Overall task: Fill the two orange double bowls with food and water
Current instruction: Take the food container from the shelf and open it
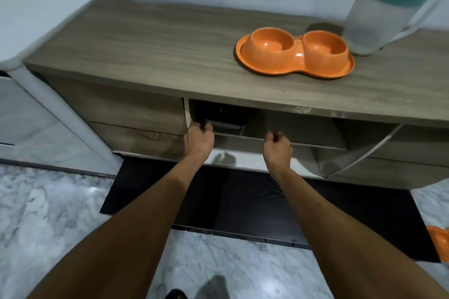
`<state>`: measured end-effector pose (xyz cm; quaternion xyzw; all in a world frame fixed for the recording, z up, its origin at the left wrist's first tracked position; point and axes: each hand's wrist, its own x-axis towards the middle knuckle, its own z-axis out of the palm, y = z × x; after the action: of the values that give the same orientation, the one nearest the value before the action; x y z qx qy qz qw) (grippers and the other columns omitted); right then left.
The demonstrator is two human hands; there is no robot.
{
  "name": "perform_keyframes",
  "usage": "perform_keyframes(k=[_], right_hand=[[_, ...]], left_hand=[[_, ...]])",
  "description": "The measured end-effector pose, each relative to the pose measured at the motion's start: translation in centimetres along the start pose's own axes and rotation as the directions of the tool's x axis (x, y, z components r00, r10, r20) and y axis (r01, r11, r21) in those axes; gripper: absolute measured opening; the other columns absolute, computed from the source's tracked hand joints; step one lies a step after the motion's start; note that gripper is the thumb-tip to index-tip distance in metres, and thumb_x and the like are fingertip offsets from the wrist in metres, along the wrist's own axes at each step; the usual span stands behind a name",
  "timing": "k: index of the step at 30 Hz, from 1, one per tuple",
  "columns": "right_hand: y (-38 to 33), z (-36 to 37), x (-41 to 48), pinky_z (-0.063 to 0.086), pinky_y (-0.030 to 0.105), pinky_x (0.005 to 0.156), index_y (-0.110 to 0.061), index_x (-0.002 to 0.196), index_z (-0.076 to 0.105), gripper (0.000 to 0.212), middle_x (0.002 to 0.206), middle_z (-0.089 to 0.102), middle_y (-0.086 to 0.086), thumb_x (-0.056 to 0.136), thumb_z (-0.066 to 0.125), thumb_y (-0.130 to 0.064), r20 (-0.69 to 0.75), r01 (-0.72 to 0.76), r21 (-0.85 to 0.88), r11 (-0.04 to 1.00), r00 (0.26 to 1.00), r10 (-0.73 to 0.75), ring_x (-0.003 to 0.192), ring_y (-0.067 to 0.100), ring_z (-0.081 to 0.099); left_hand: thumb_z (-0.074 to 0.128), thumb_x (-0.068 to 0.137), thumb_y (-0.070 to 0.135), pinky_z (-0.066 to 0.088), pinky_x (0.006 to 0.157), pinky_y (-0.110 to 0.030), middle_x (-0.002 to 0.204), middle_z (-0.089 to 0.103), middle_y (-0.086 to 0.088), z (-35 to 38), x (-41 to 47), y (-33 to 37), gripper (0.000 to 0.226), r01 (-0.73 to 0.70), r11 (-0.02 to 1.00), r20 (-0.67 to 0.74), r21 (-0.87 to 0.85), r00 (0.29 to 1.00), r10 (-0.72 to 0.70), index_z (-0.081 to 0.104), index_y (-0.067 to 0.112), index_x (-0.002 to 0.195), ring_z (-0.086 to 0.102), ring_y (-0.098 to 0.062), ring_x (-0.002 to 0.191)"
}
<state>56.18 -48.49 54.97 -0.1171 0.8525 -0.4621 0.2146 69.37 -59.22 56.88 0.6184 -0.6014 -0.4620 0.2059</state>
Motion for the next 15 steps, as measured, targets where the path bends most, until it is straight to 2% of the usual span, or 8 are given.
perform_keyframes(k=[2,6,8,10,12,15], right_hand=[[0.6,2.2,1.6,0.037,0.029,0.08,-0.001,0.111,0.064,0.032,0.11,0.067,0.019,0.101,0.047,-0.025,0.005,0.026,0.038,0.999,1.0,-0.027,0.106,0.033,0.059],[0.9,5.9,4.3,0.04,0.027,0.082,-0.002,0.123,0.061,0.034,0.118,0.064,0.017,0.098,0.051,-0.022,0.032,0.071,0.089,0.994,0.997,-0.074,0.106,0.031,0.059],[1.0,7.1,5.2,0.041,0.028,0.088,-0.005,0.128,0.059,0.036,0.125,0.062,0.018,0.097,0.051,-0.023,0.043,0.096,0.093,0.991,0.994,-0.1,0.115,0.033,0.057],[0.9,8.2,6.0,0.041,0.03,0.1,-0.009,0.134,0.055,0.042,0.133,0.057,0.016,0.099,0.05,-0.031,0.05,0.096,0.126,0.987,0.993,-0.103,0.123,0.033,0.052],[0.7,8.9,6.5,0.041,0.033,0.105,-0.01,0.133,0.056,0.044,0.134,0.057,0.016,0.1,0.046,-0.037,0.062,0.117,0.123,0.985,0.99,-0.125,0.123,0.034,0.052],[0.5,9.1,6.5,0.042,0.032,0.098,-0.006,0.125,0.06,0.037,0.127,0.061,0.017,0.1,0.046,-0.03,0.048,0.094,0.123,0.988,0.994,-0.1,0.117,0.034,0.055]], left_hand=[[0.047,0.099,0.034,0.042,0.098,-0.038,0.131,0.056,-0.021,1.8,2.0,-1.1,0.044,-0.032,0.999,0.011,-0.019,0.999,0.032,0.05,0.005,0.131,0.052,-0.036,0.122],[0.043,0.1,0.033,0.041,0.09,-0.033,0.128,0.056,-0.021,4.6,4.8,-2.6,0.042,-0.089,0.995,-0.044,-0.051,0.995,0.087,0.049,0.0,0.126,0.054,-0.035,0.118],[0.041,0.101,0.032,0.037,0.081,-0.029,0.123,0.058,-0.019,5.4,5.6,-3.0,0.04,-0.115,0.992,-0.079,-0.059,0.991,0.11,0.053,-0.001,0.121,0.056,-0.033,0.113],[0.041,0.101,0.029,0.036,0.078,-0.028,0.12,0.059,-0.018,6.0,6.4,-3.2,0.038,-0.128,0.987,-0.088,-0.097,0.989,0.12,0.055,-0.001,0.12,0.057,-0.029,0.106],[0.042,0.1,0.023,0.036,0.08,-0.028,0.123,0.058,-0.018,6.4,7.1,-3.0,0.037,-0.103,0.984,-0.079,-0.147,0.993,0.092,0.055,-0.002,0.124,0.056,-0.029,0.106],[0.044,0.097,0.016,0.035,0.083,-0.027,0.129,0.056,-0.019,6.2,7.5,-2.8,0.037,-0.058,0.98,-0.065,-0.19,0.997,0.046,0.052,-0.003,0.128,0.055,-0.033,0.116]])
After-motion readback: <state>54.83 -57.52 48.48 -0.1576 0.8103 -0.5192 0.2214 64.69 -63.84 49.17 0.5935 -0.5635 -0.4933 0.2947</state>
